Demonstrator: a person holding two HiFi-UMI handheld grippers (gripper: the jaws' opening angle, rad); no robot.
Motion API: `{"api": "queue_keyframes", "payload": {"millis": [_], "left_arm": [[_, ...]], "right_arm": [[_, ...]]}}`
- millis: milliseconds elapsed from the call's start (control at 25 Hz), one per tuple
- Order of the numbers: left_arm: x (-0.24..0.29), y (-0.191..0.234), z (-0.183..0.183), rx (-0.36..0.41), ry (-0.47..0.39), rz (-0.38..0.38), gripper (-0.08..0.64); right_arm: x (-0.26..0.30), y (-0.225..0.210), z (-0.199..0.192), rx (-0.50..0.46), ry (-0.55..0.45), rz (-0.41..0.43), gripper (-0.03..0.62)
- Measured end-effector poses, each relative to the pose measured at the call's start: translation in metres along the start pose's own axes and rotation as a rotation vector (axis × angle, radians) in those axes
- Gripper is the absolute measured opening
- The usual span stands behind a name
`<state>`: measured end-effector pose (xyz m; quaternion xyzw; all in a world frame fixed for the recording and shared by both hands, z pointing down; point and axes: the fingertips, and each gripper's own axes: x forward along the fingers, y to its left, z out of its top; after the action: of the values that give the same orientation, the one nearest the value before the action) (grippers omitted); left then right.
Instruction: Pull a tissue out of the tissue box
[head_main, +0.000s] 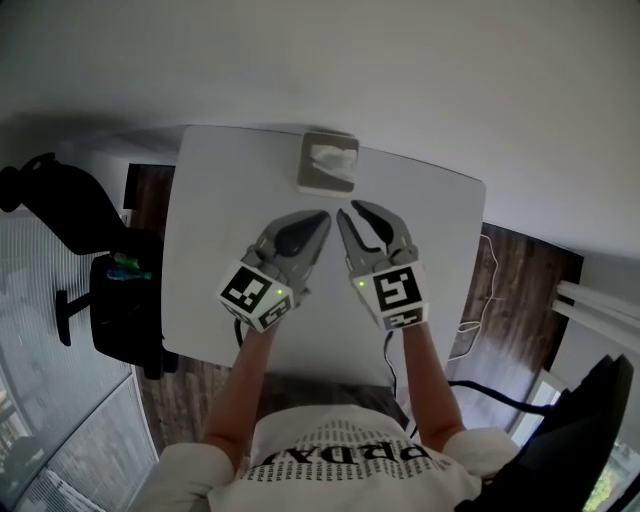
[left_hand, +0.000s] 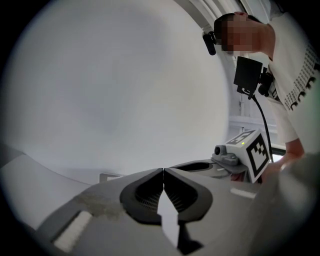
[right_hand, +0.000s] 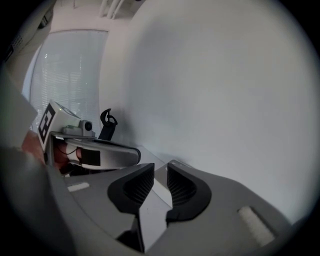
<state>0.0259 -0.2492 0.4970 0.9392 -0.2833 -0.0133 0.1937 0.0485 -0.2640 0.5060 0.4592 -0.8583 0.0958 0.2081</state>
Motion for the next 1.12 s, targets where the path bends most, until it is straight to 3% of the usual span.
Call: {"api": "queue_keyframes", "payload": {"millis": [520,760,1120], "left_arm": [[0.015,0.049,-0.038,-0.045,0.028,0.04,-0.006],[0.022,0.057,-0.053,-0.069,0.038,0.042,-0.006],[0.028,0.069,-0.073,-0.097,0.049,0.04,-0.006]], "right_arm": [[0.05,-0.022,-0.031,0.019,0.045,-0.024,0.103],[0.066,-0.025,-0.043,-0.048,0.08,-0.037,0.127],[0.082,-0.032,-0.051,-0.06,0.085,-0.06,0.144]]}}
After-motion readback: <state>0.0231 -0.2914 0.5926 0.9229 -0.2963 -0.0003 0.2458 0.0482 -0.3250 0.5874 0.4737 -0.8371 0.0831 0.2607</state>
